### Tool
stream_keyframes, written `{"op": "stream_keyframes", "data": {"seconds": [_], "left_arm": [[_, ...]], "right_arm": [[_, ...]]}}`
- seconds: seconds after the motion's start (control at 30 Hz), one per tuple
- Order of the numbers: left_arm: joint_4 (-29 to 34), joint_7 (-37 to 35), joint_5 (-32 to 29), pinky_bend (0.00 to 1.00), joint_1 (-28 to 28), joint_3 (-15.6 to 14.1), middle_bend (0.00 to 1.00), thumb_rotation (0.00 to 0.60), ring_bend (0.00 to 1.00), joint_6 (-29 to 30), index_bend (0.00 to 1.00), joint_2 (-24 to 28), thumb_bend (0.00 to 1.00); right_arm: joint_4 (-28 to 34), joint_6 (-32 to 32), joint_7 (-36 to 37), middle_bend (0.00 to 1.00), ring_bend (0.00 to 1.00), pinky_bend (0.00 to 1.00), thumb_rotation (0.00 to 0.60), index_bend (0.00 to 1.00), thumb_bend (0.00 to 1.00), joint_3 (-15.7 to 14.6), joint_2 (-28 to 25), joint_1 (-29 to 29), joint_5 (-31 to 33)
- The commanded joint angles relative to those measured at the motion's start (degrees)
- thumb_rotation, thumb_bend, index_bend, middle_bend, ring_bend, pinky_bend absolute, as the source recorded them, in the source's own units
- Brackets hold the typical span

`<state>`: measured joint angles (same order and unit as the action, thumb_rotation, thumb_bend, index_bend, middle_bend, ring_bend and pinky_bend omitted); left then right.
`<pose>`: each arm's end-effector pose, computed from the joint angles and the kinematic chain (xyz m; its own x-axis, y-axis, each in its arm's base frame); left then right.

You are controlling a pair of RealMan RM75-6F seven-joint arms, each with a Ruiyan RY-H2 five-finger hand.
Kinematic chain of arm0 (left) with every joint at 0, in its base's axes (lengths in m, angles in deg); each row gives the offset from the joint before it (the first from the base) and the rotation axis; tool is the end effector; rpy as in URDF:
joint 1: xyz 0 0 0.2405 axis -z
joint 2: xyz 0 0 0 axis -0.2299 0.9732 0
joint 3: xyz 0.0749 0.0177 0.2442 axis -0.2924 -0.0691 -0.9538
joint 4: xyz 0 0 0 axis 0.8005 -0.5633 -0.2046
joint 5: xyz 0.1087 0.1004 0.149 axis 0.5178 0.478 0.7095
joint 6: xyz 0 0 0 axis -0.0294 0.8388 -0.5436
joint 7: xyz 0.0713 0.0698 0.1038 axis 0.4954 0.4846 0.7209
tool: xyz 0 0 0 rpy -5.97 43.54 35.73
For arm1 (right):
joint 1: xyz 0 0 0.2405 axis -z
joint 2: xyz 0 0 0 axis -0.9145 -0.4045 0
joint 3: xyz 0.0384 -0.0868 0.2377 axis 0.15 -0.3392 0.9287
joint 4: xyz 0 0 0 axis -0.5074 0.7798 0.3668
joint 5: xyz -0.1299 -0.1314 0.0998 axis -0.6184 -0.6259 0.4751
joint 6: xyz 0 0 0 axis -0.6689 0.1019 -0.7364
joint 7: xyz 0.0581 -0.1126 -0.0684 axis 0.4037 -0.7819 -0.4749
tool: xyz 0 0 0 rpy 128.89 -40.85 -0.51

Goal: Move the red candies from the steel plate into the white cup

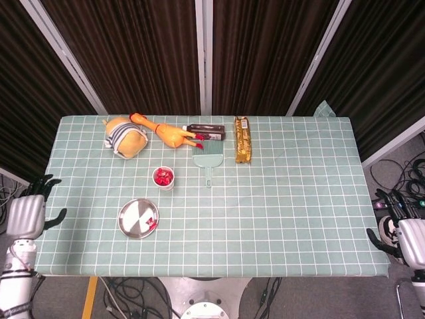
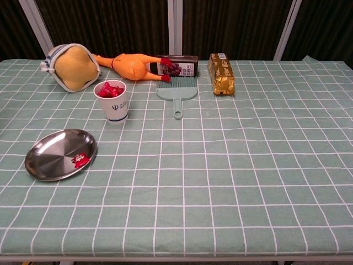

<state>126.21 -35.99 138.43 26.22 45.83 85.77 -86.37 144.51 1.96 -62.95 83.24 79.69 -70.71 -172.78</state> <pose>-0.2993 0.2195 0.1356 0.3942 0.0080 0.9190 0.9135 0.1062 -0.3928 -0.3182 -0.1764 0.1974 0.2642 -0.0023 0.9645 -0.9604 -0.0928 0.2628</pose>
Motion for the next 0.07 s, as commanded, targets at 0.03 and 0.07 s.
{"op": "stream_keyframes", "data": {"seconds": [0.03, 0.07], "left_arm": [[1.08, -0.65, 4.53, 0.31, -3.76, -3.29, 0.24, 0.600, 0.16, 4.39, 0.28, 0.83, 0.28], [1.08, -0.55, 5.39, 0.31, -4.45, -3.63, 0.24, 0.600, 0.16, 5.40, 0.28, 0.79, 0.27]], "right_arm": [[-0.46, -0.15, 0.61, 0.15, 0.00, 0.13, 0.600, 0.00, 0.27, -0.29, 0.27, 0.19, -0.35], [-0.47, -0.36, 1.04, 0.15, 0.00, 0.13, 0.600, 0.00, 0.27, -0.34, 0.30, 0.31, -0.43]]}}
